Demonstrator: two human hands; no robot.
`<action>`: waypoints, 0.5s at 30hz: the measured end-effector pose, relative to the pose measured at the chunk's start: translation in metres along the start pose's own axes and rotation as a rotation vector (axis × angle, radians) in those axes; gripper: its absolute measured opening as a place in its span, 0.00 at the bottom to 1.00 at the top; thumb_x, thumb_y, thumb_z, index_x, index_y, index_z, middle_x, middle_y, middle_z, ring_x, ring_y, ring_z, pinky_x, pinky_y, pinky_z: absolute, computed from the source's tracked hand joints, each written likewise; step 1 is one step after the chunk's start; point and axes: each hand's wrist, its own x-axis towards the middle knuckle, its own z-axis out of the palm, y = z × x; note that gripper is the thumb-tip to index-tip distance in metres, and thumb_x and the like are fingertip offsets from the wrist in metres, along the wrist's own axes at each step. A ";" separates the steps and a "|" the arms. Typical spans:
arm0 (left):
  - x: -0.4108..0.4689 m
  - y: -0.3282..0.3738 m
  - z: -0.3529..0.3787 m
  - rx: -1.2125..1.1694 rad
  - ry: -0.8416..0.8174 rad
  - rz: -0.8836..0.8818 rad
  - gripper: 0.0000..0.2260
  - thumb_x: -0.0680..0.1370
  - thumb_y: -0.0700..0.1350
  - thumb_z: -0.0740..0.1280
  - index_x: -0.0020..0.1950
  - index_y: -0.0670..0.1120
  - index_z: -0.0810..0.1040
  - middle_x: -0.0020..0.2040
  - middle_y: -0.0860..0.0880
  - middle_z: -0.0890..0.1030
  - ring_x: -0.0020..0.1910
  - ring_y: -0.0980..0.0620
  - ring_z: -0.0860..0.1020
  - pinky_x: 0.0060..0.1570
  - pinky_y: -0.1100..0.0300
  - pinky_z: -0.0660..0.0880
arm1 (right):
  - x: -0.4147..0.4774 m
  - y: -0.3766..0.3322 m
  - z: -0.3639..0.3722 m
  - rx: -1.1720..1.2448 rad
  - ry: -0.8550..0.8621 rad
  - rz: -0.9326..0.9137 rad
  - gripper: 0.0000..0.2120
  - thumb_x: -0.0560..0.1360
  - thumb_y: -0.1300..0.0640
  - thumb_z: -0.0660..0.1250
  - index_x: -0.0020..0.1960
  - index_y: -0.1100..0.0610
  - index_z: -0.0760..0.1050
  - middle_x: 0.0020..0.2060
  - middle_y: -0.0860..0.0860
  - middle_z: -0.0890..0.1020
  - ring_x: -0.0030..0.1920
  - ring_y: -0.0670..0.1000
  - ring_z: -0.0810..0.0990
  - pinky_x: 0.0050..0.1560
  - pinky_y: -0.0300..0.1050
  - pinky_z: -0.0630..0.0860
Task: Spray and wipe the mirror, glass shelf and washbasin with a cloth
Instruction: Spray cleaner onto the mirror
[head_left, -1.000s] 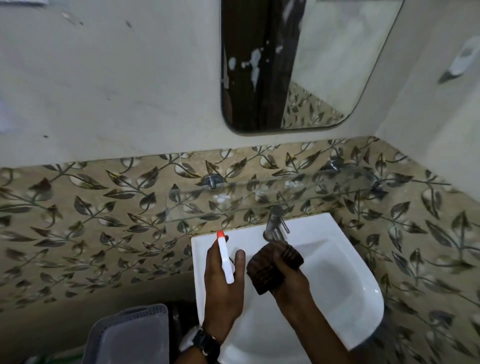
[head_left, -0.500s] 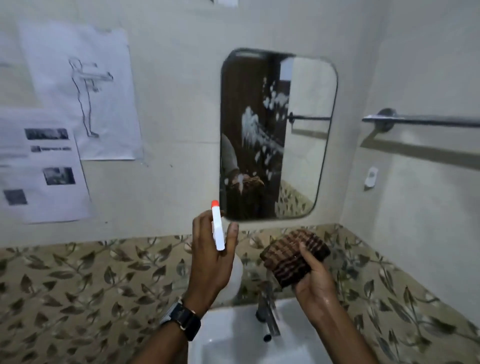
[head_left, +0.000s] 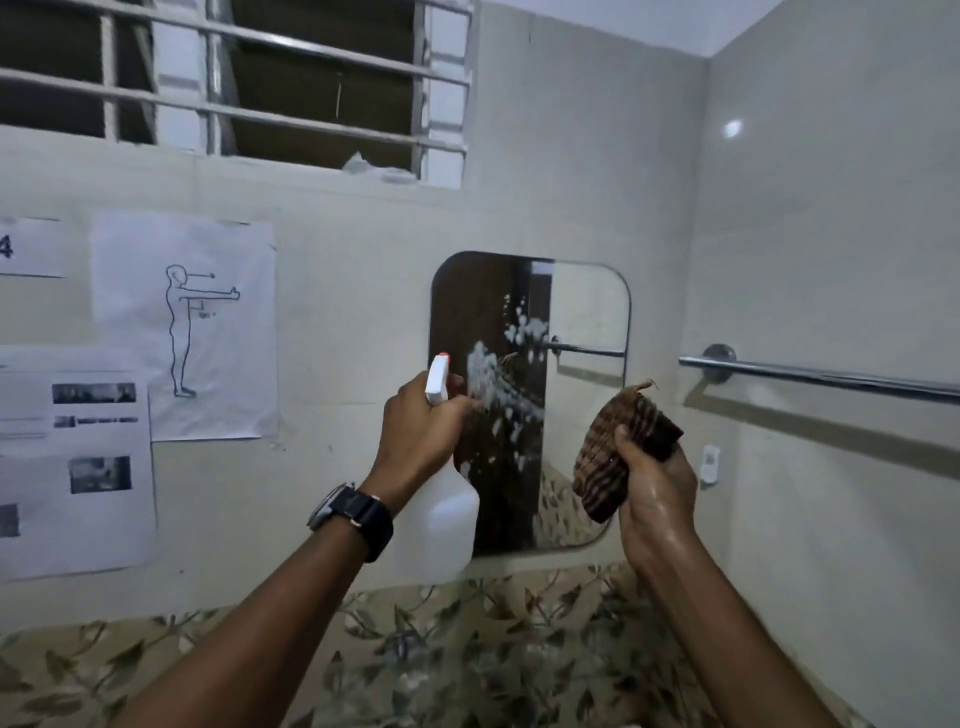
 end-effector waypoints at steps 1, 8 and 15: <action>0.004 0.000 0.001 0.021 0.009 0.014 0.05 0.77 0.42 0.69 0.51 0.50 0.81 0.45 0.50 0.84 0.46 0.50 0.82 0.46 0.54 0.78 | 0.004 -0.001 0.001 -0.013 0.001 -0.011 0.12 0.77 0.62 0.72 0.57 0.50 0.80 0.53 0.50 0.85 0.56 0.54 0.83 0.64 0.58 0.78; 0.022 -0.013 0.006 0.057 0.038 -0.003 0.04 0.76 0.39 0.69 0.48 0.43 0.83 0.40 0.49 0.84 0.44 0.43 0.83 0.41 0.53 0.79 | 0.013 0.001 -0.005 -0.041 0.030 -0.052 0.12 0.77 0.62 0.71 0.58 0.51 0.80 0.53 0.51 0.85 0.53 0.54 0.84 0.59 0.55 0.80; 0.027 -0.014 0.011 0.001 0.068 -0.012 0.05 0.75 0.38 0.68 0.43 0.42 0.83 0.41 0.39 0.85 0.42 0.36 0.83 0.39 0.44 0.79 | 0.019 0.005 -0.006 -0.053 0.036 -0.053 0.10 0.78 0.62 0.71 0.56 0.50 0.80 0.51 0.49 0.85 0.52 0.51 0.84 0.56 0.51 0.79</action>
